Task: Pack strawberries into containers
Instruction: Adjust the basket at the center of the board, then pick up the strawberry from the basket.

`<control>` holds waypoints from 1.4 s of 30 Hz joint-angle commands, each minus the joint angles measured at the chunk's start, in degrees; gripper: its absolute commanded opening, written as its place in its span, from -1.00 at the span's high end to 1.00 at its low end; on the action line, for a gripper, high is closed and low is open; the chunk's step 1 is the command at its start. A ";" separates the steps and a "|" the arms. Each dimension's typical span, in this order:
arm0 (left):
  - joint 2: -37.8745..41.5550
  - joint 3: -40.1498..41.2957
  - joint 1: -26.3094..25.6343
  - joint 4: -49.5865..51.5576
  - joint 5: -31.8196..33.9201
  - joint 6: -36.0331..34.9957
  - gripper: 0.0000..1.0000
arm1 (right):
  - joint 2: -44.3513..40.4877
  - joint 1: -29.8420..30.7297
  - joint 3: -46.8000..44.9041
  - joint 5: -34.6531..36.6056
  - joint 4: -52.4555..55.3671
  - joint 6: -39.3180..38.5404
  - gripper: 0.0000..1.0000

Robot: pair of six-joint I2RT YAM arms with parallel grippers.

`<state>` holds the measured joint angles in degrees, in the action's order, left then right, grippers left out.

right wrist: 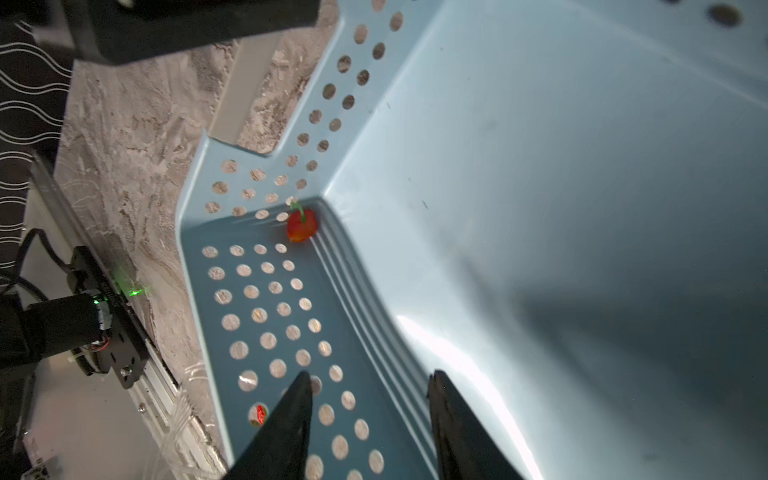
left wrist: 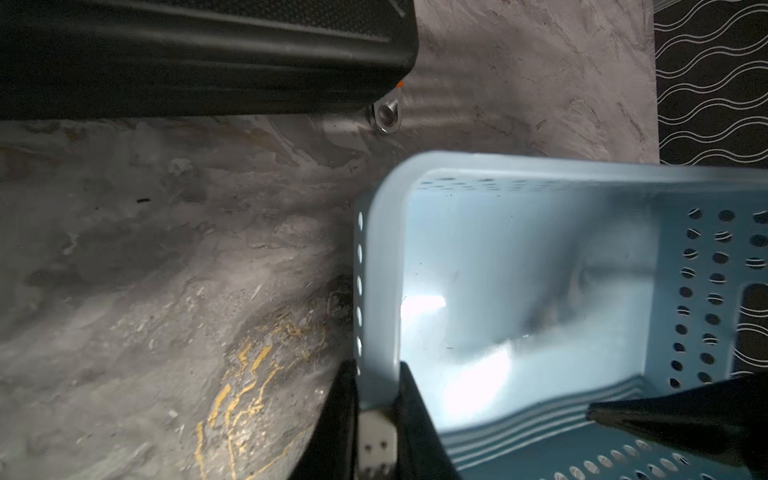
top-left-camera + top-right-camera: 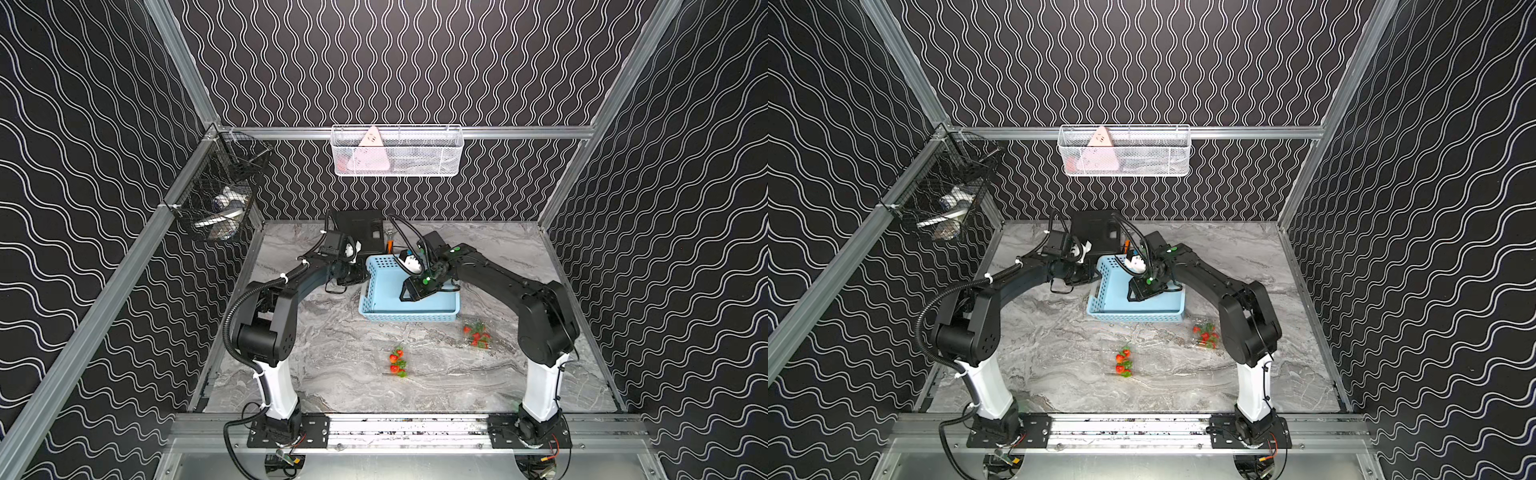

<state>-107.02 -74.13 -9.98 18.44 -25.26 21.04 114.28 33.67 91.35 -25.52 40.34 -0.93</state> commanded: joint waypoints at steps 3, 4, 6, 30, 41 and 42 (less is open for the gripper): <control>-0.55 0.30 0.21 -1.01 -0.69 -0.21 0.67 | 6.22 1.34 2.64 -6.39 -5.49 1.44 0.03; -0.56 0.30 0.19 -1.16 -0.67 -0.13 0.67 | 6.89 1.69 2.63 -6.81 -5.89 1.60 0.03; -0.86 0.21 0.18 -1.37 -0.76 -0.03 0.66 | 7.83 2.08 2.01 -8.25 -7.91 2.59 0.03; -0.51 0.21 0.82 -2.18 -0.85 0.44 0.64 | 15.92 4.43 5.17 -16.38 -9.40 3.88 0.38; -0.38 -0.05 1.03 -2.18 -0.85 0.49 0.63 | 16.18 4.56 6.71 -17.09 -9.37 4.03 0.90; -0.38 -0.05 1.15 -2.18 -0.85 0.49 0.63 | 15.97 4.50 6.73 -17.15 -9.14 4.02 0.94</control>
<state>-107.98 -73.84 -8.97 17.72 -25.34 21.23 130.87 38.20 97.41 -41.43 31.20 3.86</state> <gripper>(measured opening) 0.187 0.047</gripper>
